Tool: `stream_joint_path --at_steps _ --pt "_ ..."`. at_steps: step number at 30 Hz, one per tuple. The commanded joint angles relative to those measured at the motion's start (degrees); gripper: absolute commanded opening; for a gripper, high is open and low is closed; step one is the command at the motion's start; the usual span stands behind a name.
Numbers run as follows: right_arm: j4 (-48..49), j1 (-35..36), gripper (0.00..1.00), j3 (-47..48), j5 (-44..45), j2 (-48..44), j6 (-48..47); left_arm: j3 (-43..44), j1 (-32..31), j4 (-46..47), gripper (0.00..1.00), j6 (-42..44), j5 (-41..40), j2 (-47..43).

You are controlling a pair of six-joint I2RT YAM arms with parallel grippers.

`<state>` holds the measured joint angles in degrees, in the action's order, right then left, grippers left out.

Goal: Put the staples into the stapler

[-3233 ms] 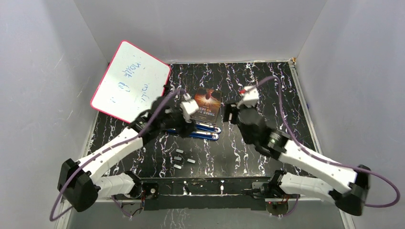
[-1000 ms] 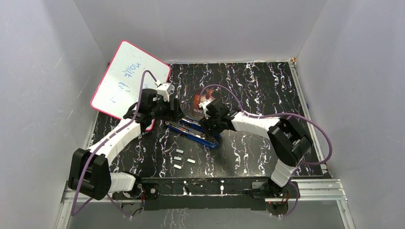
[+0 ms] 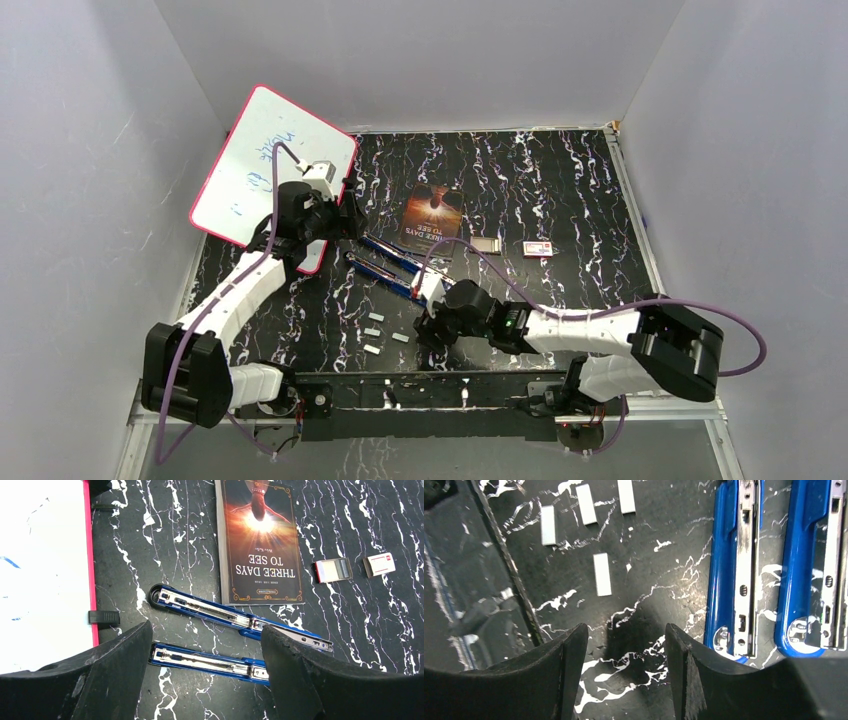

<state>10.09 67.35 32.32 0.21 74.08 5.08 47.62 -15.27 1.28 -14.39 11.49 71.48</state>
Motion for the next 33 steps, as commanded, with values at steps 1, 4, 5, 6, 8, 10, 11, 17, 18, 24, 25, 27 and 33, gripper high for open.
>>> stream_joint_path --at_steps 1,4,5,6,8,10,11,17,18,24,25,27,33 --pt "20.2 -0.3 0.66 -4.4 -1.3 1.6 -2.5 -0.4 0.2 1.2 0.78 0.7 1.8 -2.7" --pt "24.6 -0.1 0.72 -5.2 -0.6 2.2 -1.7 -0.4 0.2 1.2 0.78 0.8 2.2 -2.5" --pt "25.3 -0.1 0.74 -5.2 0.2 2.0 -1.7 -0.3 0.2 1.1 0.78 0.7 2.2 -2.4" --pt "26.2 -0.2 0.75 -5.3 2.0 1.5 -1.6 -0.3 0.2 1.1 0.78 0.7 2.4 -2.4" --pt "28.6 -0.2 0.76 -5.8 3.4 0.2 -2.2 -0.3 0.2 1.1 0.78 0.7 2.5 -2.4" --pt "31.9 -0.2 0.75 -7.1 4.1 -0.8 -4.8 -0.2 0.2 1.1 0.78 0.7 2.7 -2.6" --pt "33.2 -0.2 0.76 -7.7 4.3 -1.2 -6.0 -0.2 0.2 1.1 0.78 0.8 2.7 -2.6" --pt "32.8 -0.2 0.79 -7.9 5.5 -1.1 -8.6 0.4 0.2 0.2 0.78 1.1 2.8 -2.8" --pt "33.1 -0.2 0.79 -8.0 6.1 -1.1 -8.3 0.5 0.2 0.1 0.78 1.1 2.8 -2.9" --pt "37.1 -0.3 0.8 -11.0 2.1 -4.9 -11.4 0.7 0.2 -0.5 0.78 1.4 2.4 -3.1" --pt "39.9 -0.3 0.8 -11.7 3.0 -4.8 -11.2 0.8 0.2 -0.8 0.78 1.5 2.4 -3.0" --pt "40.2 -0.2 0.79 -11.6 4.8 -3.5 -12.0 1.0 0.2 -1.0 0.78 1.7 2.2 -3.0" --pt "39.4 -0.2 0.77 -11.0 10.1 -2.7 -11.1 1.1 0.2 -1.3 0.79 1.8 1.7 -3.0"
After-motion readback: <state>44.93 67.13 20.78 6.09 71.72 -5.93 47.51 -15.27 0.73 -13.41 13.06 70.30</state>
